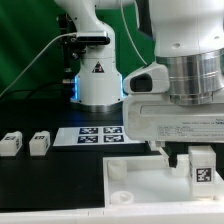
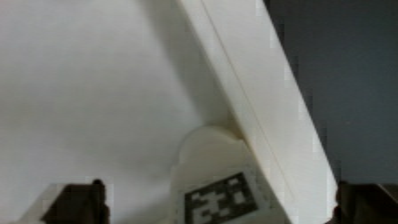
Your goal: Assemble one leg
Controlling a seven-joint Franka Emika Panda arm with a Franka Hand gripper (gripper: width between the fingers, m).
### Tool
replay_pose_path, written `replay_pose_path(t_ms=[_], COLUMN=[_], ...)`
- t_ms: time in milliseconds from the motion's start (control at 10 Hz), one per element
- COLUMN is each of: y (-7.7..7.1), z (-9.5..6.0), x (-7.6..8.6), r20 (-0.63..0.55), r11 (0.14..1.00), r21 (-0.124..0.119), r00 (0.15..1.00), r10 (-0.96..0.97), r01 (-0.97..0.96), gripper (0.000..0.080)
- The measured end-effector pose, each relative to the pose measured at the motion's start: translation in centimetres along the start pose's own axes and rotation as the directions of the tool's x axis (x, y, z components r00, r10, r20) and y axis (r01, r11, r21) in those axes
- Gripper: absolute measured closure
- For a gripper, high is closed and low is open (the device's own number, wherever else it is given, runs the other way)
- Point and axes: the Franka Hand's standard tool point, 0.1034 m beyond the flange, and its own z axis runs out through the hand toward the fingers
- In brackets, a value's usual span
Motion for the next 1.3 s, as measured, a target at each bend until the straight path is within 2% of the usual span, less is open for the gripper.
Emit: replay_pose_path(t_ms=[100,200,300,400,600,800,1100,1200,1300], y=[0.0,0.0,-0.1,-0.2,-0.3,-0.7,-1.5,-1.6,-1.5], z=[0.0,0.0,0.0,0.1,0.1,0.2,0.4,0.4,0.5], x=[0.0,0.0,-0.1,-0.3,-0.4,-0.5,0.1,0.2,0.1], r20=[0.000,0.001,0.004,0.008,0.010,0.022,0.060,0.062,0.061], r11=[1.000,1.000,0.992,0.973,0.924,0.816,0.516,0.492,0.514], r21=[0.001,0.001,0.003,0.001,0.002,0.011,0.062,0.079,0.076], r00=[1.000,1.000,0.992,0.973,0.924,0.816,0.519,0.497,0.519], r10=[0.013,0.030,0.123,0.229,0.382,0.578,0.852,0.865,0.853], r01=[-0.013,-0.030,-0.123,-0.229,-0.382,-0.578,-0.854,-0.867,-0.854], gripper=[0.0282,0.0282,0.0420,0.0500,0.0504,0.0504,0.0506,0.0506,0.0424])
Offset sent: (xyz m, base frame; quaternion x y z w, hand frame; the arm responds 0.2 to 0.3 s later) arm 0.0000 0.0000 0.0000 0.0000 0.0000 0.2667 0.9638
